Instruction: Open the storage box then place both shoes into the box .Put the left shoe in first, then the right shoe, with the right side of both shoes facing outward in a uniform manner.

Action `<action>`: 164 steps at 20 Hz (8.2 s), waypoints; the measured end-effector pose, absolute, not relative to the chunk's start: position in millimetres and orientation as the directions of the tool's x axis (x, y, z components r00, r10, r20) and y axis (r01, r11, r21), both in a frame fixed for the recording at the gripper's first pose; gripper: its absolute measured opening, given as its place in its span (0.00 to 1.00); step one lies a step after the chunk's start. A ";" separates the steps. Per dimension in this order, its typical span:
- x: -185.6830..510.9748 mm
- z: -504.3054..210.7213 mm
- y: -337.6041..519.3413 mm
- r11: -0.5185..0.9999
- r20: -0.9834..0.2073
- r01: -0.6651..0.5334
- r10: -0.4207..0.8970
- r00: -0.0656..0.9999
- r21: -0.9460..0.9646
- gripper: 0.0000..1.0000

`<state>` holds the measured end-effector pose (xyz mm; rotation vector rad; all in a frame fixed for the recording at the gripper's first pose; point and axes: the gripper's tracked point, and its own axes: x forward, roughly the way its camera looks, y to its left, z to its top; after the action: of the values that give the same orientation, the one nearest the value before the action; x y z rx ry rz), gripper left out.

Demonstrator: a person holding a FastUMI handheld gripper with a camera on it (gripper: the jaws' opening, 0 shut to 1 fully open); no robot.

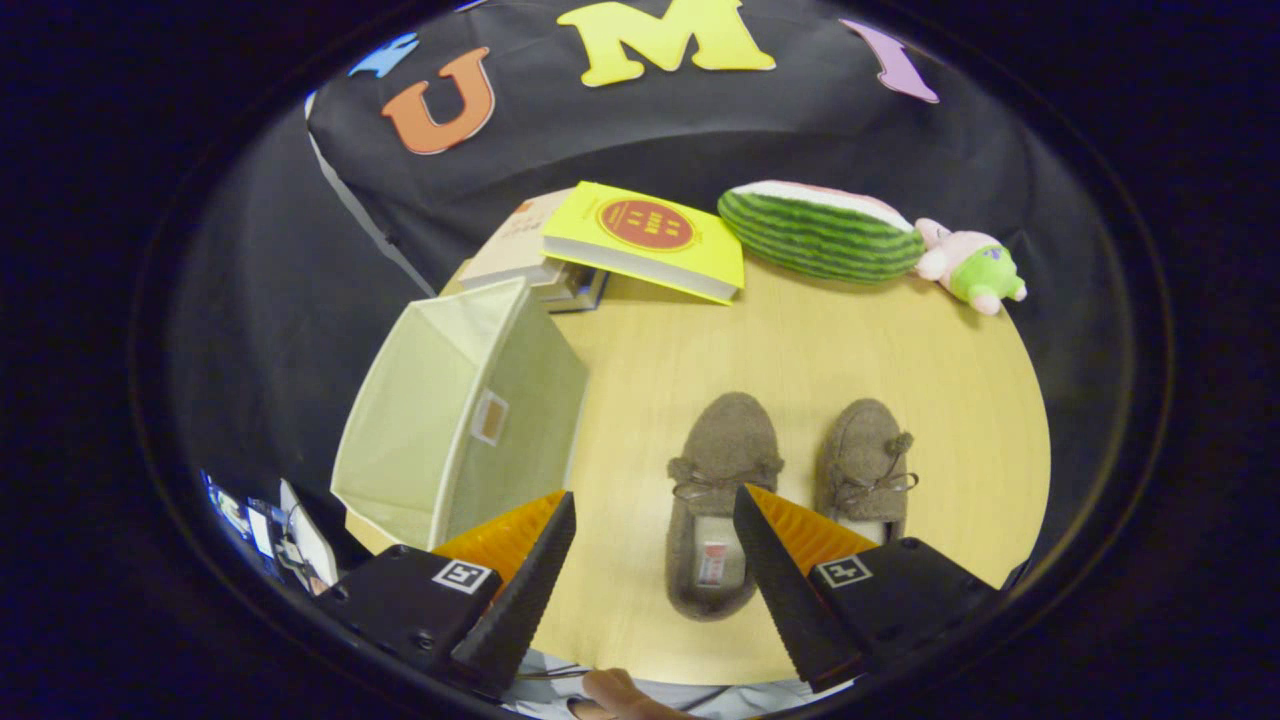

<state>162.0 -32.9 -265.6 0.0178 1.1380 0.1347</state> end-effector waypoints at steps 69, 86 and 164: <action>185.3 -189.4 139.2 0.967 -0.884 -0.010 0.239 0.403 0.256 0.06; 194.2 -301.5 234.5 0.971 -0.867 0.039 0.190 0.460 0.234 0.06; 146.3 -271.4 -164.7 0.975 -0.901 0.171 -0.200 0.386 -0.143 0.07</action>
<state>146.3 -164.7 -271.4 -0.0286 1.1508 -0.2359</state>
